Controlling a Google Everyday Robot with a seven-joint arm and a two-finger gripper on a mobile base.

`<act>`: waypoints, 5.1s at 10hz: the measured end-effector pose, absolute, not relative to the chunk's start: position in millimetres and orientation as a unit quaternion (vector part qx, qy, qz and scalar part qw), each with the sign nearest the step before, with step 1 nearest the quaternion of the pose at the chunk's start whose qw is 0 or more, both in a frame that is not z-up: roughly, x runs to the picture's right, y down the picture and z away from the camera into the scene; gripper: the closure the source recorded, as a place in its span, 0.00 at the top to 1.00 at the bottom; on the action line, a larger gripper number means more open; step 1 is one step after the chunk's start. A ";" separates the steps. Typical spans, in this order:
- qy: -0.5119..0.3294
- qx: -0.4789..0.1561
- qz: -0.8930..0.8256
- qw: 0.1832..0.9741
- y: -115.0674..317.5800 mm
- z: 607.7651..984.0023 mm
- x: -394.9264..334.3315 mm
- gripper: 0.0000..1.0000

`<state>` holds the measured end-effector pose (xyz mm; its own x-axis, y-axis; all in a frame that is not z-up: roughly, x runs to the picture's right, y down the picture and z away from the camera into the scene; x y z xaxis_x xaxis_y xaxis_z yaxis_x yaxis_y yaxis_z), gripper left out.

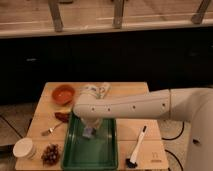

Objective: Place sponge in tray

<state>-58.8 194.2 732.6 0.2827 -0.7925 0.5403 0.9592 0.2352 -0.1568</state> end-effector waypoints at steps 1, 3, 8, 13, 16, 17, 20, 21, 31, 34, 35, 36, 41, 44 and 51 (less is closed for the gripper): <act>-0.181 -0.235 -0.574 0.763 195.4 732.2 -59.4 0.15; -0.185 -0.235 -0.579 0.758 197.3 732.0 -58.8 0.21; -0.194 -0.234 -0.590 0.748 200.2 731.8 -60.6 0.40; -0.199 -0.232 -0.597 0.742 201.0 731.4 -62.5 0.44; -0.202 -0.230 -0.602 0.737 201.9 731.0 -63.6 0.52; -0.203 -0.230 -0.604 0.735 202.1 730.9 -64.0 0.53; -0.205 -0.227 -0.609 0.732 200.1 731.1 -66.1 0.64; -0.207 -0.225 -0.610 0.731 198.8 731.5 -68.4 0.69; -0.210 -0.226 -0.616 0.725 195.8 730.6 -71.6 0.70; -0.210 -0.226 -0.616 0.725 195.8 730.7 -71.3 0.70; -0.210 -0.226 -0.616 0.725 195.8 730.7 -71.3 0.70; -0.210 -0.226 -0.616 0.725 195.8 730.7 -71.0 0.70; -0.210 -0.226 -0.616 0.725 196.1 730.9 -70.7 0.70; -0.210 -0.226 -0.616 0.725 196.1 730.9 -70.8 0.70; -0.210 -0.226 -0.616 0.725 196.1 730.9 -70.8 0.70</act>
<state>-70.8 196.1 730.9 0.1538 -0.7977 0.5831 0.9878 0.1397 -0.0694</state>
